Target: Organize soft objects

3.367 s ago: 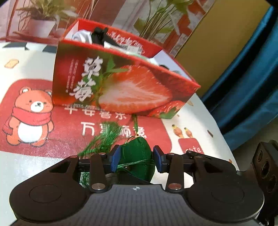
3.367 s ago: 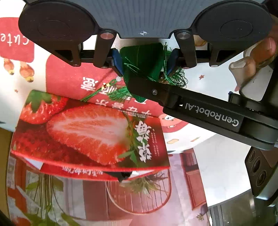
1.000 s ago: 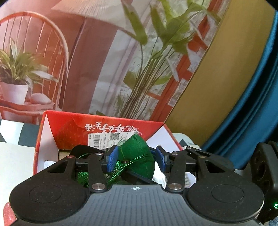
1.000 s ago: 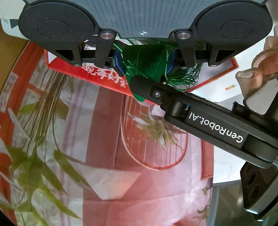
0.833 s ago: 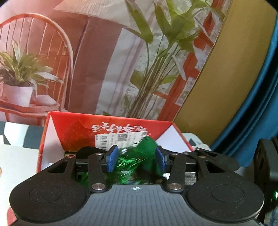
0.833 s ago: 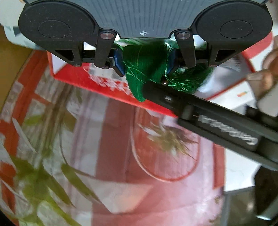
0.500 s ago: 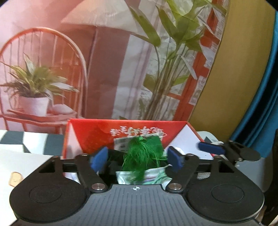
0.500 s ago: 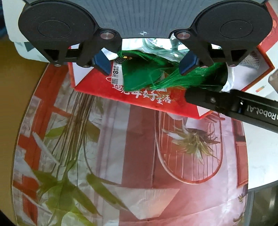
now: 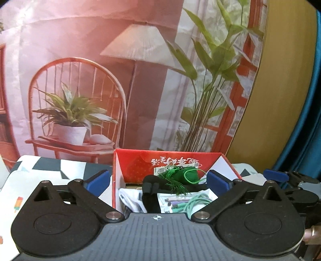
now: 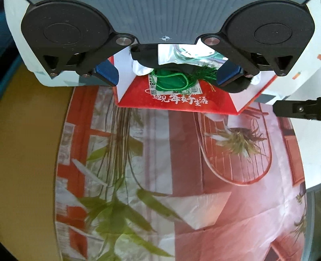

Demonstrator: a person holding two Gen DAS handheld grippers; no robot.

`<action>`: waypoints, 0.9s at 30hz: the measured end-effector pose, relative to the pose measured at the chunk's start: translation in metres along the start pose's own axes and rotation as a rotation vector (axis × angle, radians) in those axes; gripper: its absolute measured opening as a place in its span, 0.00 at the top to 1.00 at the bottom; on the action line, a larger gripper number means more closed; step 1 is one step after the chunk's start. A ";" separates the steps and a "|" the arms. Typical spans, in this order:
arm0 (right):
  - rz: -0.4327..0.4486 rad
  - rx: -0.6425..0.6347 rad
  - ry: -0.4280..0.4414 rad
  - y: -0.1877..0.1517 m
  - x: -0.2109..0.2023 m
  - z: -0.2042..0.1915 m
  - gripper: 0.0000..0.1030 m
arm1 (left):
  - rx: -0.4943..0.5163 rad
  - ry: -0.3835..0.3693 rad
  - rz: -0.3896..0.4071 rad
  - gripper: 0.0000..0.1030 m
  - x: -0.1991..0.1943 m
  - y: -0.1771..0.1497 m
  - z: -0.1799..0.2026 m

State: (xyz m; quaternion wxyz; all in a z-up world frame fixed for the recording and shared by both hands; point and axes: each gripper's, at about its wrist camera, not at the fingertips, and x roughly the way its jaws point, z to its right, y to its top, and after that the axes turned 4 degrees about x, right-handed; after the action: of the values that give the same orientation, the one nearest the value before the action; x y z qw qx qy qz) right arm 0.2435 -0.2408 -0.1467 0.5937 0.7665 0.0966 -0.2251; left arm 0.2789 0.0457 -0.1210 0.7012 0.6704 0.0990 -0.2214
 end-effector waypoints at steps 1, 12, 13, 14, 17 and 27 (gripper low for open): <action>0.006 0.007 0.007 0.001 -0.006 -0.001 0.00 | 0.002 0.002 0.003 0.00 -0.007 0.000 0.001; 0.075 0.036 -0.060 0.021 -0.105 -0.021 0.00 | 0.001 0.097 0.088 0.00 -0.104 0.005 0.017; 0.083 0.033 -0.072 0.023 -0.116 -0.024 0.00 | 0.000 0.110 0.100 0.00 -0.115 0.006 0.019; 0.091 0.029 -0.081 0.024 -0.128 -0.027 0.00 | -0.002 0.118 0.112 0.00 -0.127 0.006 0.022; 0.105 0.030 -0.079 0.027 -0.159 -0.033 0.00 | 0.004 0.136 0.135 0.00 -0.156 0.007 0.030; 0.145 0.042 -0.084 0.028 -0.250 -0.051 0.00 | 0.061 0.224 0.180 0.00 -0.244 -0.002 0.048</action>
State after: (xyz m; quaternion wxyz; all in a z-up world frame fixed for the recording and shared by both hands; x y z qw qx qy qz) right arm 0.0467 -0.1700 0.0026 0.5959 0.7735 0.0111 -0.2156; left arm 0.0554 0.0417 -0.0129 0.6820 0.7182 0.1094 -0.0843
